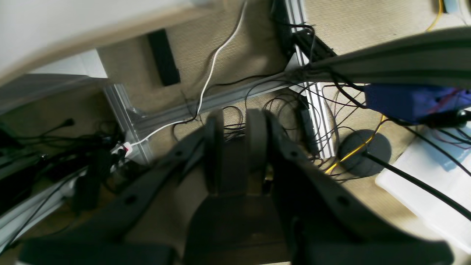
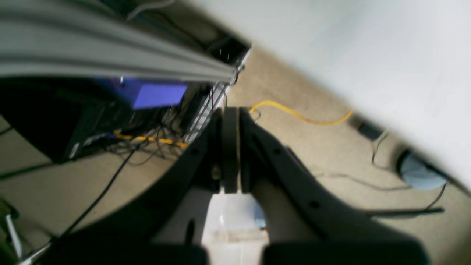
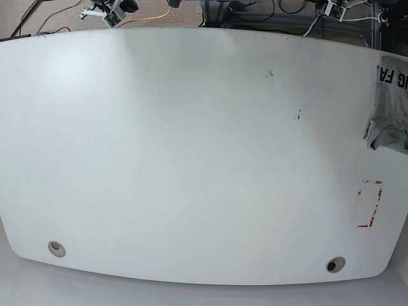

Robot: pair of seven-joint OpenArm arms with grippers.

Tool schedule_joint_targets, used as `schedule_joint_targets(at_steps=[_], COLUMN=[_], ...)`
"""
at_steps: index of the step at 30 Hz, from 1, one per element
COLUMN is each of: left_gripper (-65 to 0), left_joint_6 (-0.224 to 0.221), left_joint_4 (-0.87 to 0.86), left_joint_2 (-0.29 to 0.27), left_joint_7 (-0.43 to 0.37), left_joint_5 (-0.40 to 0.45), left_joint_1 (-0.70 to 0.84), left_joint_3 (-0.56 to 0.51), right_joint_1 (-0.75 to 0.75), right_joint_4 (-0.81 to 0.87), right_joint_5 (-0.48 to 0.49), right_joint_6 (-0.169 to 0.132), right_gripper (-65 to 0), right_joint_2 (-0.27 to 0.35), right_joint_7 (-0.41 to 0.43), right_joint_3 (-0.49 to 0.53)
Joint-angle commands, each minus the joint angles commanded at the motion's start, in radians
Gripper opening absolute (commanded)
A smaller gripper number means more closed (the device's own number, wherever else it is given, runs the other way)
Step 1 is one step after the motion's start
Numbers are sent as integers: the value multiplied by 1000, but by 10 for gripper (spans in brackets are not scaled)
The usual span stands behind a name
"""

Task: Layout the t-shirt on the table in an organized manner, then fold the t-shirt properly

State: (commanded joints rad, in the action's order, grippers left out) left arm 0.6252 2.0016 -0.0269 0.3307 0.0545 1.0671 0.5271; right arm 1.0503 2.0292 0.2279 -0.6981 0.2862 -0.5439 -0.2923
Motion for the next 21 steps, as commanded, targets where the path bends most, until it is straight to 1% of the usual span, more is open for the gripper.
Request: schedule_joint_targets(at_steps=[4, 8, 11, 12, 14, 17, 21], left_gripper=[-560, -558, -557, -557, -557, -557, -557], left_joint_6=[0, 0, 0, -2, -3, -3, -6], left_joint_4=[-37, -109, -186, -226, -282, -379, -480], left_joint_2=[2, 6, 20, 31, 38, 51, 49], left_joint_7=[0, 0, 0, 0, 0, 0, 0], left_joint_5=[6, 8, 14, 26, 43, 57, 72], left_joint_1=[0, -20, -57, -74, -100, -158, -213], left_joint_3=[-23, -66, -86, -101, -129, -152, -172], right_joint_1=[54, 61, 60, 55, 37, 8, -55], right_joint_4=[-6, -44, -77, -87, -106, -195, -322], right_joint_5=[-3, -14, -51, -72, -107, -152, -158], right_joint_6=[0, 0, 0, 0, 0, 0, 0], right_gripper=[-645, -645, -645, -645, -644, -644, -645], right_joint_2=[-9, -29, -46, -63, -74, -75, -80], right_joint_7=[0, 0, 0, 0, 0, 6, 12], right_joint_3=[5, 44, 57, 66, 97, 140, 158])
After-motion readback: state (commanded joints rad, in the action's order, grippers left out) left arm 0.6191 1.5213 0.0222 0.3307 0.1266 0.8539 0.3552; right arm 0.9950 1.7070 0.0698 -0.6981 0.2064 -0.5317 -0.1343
